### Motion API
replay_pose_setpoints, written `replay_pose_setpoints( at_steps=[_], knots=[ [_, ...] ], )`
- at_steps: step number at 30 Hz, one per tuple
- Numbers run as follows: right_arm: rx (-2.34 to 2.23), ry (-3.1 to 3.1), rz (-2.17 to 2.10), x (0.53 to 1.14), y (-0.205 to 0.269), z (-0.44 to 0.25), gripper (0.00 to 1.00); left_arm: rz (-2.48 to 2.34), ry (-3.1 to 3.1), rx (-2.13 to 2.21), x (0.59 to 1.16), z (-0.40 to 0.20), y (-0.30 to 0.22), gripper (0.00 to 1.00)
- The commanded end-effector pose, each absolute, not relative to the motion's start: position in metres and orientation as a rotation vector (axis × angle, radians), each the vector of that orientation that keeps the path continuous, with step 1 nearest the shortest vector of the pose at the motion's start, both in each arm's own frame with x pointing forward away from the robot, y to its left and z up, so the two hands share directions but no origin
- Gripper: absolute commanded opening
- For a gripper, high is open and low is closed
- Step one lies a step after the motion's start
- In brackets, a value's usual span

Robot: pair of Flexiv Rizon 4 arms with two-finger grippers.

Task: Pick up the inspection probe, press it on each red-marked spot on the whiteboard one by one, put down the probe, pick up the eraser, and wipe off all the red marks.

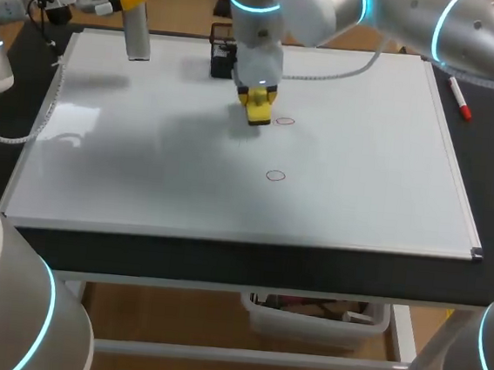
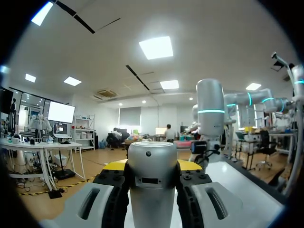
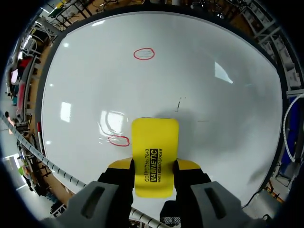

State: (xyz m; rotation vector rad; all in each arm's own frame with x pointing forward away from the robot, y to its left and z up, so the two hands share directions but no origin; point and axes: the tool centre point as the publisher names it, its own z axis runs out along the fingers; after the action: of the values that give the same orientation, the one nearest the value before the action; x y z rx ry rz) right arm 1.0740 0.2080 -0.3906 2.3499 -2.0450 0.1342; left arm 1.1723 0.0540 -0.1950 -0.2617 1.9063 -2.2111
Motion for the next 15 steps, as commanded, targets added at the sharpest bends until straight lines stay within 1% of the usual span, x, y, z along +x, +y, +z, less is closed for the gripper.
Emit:
replay_pose_setpoints(
  at_steps=[1, 9, 15],
  knots=[
    [2.332, -2.084, 0.146, 1.074, 0.184, -0.378, 0.00, -2.210, 1.905, -0.262, 1.172, -0.194, 0.054, 0.00],
    [2.206, -2.217, 0.164, 1.087, 0.131, -0.366, 0.00, -2.210, 1.905, -0.262, 1.172, -0.194, 0.054, 0.00],
    [2.058, -2.351, 0.144, 1.096, 0.079, -0.364, 0.00, -2.210, 1.905, -0.262, 1.172, -0.194, 0.054, 0.00]
  ],
)
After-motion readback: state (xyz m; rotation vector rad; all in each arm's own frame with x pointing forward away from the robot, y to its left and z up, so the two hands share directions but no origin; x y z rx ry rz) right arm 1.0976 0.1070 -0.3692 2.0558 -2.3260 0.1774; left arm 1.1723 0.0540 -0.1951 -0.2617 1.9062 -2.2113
